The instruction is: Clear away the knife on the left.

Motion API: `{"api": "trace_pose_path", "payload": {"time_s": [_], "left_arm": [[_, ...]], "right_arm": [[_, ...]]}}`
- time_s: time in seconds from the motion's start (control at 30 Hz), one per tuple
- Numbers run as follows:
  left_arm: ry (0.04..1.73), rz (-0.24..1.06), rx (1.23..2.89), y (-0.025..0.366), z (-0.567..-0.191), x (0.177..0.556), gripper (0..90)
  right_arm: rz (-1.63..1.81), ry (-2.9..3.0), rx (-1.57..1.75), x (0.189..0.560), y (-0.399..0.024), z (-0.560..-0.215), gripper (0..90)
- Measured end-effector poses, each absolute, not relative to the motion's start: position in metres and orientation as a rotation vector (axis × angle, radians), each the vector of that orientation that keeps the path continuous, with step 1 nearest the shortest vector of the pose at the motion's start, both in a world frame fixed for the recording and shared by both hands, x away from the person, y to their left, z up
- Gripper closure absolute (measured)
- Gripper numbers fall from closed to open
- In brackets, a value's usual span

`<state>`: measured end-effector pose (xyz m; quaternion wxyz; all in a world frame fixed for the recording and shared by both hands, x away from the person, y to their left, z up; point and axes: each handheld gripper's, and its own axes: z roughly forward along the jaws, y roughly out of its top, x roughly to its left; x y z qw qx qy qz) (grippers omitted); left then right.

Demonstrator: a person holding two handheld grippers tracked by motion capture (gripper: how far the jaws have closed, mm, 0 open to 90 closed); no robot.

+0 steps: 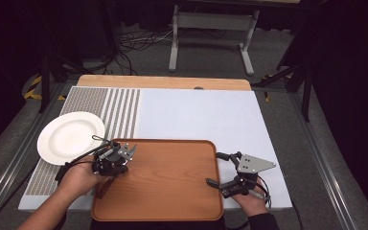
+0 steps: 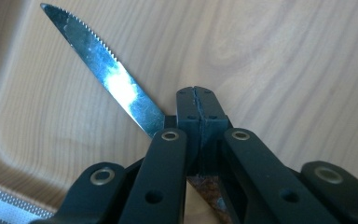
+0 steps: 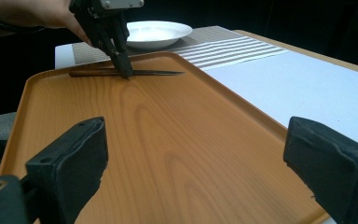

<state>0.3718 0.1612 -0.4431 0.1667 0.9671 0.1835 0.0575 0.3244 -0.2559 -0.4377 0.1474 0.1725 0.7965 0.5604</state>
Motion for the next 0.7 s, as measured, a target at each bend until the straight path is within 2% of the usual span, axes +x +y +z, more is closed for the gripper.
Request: {"api": "trace_pose_path", "payload": {"time_s": [0.7], "left_arm": [[0.602,0.151,2.736,0.175,-0.444,0.374,90.0]], "right_arm": [[1.606,2.297,0.491,0.324,-0.255,-0.438,7.4]]}}
